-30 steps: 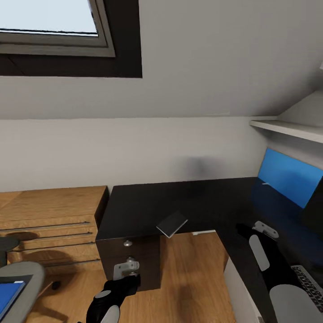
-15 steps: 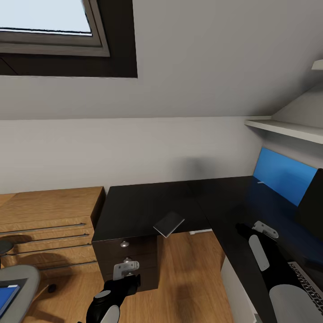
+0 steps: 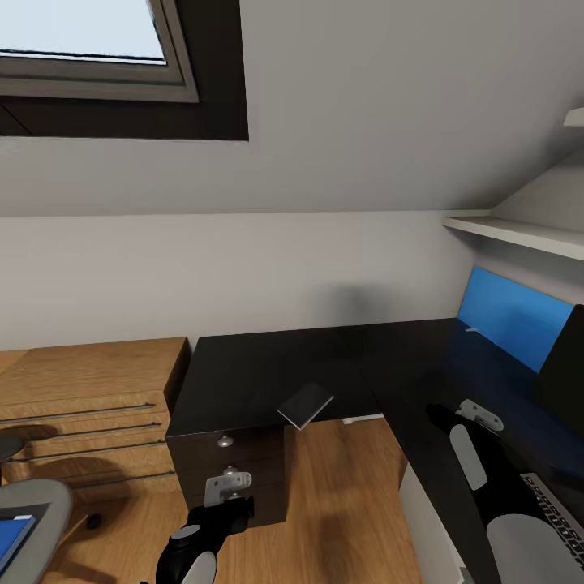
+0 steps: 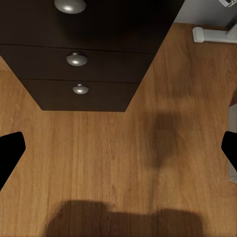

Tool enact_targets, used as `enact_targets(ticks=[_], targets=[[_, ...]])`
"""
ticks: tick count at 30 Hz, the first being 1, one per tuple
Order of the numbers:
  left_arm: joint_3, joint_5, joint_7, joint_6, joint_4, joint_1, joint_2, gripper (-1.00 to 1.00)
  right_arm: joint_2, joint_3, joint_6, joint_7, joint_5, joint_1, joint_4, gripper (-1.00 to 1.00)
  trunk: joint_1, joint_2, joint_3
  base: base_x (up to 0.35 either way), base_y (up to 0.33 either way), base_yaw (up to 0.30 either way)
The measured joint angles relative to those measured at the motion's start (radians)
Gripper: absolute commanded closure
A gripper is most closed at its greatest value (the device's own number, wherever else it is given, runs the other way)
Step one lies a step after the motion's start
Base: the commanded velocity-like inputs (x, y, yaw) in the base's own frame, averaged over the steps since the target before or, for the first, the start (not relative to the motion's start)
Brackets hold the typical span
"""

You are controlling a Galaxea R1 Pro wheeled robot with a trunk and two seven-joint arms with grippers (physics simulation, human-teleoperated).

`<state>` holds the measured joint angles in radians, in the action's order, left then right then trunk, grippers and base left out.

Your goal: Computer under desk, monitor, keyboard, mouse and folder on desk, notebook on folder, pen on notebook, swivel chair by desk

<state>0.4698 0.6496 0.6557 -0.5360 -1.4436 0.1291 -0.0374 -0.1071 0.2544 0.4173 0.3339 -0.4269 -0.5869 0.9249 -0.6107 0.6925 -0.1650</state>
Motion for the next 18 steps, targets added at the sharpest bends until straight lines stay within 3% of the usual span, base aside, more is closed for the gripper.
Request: enact_targets(ticks=[7, 12, 16, 18], targets=[[0.0, -0.001, 0.0, 0.0, 0.0, 0.0, -0.001, -1.0, -0.001, 0.001, -0.018, -0.001, 0.002, 0.0, -0.012, 1.0, 0.0, 0.0, 0.0, 0.0, 0.0, 0.0], [0.0, 0.0, 0.0, 0.0, 0.0, 0.0, -0.001, -1.0, -0.007, 0.0, -0.133, 0.0, 0.01, -0.005, -0.188, 1.0, 0.0, 0.0, 0.0, 0.0, 0.0, 0.0], [0.0, -0.001, 0.0, 0.0, 0.0, 0.0, -0.001, -1.0, -0.026, -0.001, -0.174, 0.0, 0.01, -0.007, -0.225, 1.0, 0.0, 0.0, 0.0, 0.0, 0.0, 0.0], [0.001, 0.0, 0.0, 0.001, 0.0, 0.0, -0.002, -1.0, -0.056, -0.002, -0.219, 0.0, 0.01, -0.011, -0.274, 1.0, 0.0, 0.0, 0.0, 0.0, 0.0, 0.0]])
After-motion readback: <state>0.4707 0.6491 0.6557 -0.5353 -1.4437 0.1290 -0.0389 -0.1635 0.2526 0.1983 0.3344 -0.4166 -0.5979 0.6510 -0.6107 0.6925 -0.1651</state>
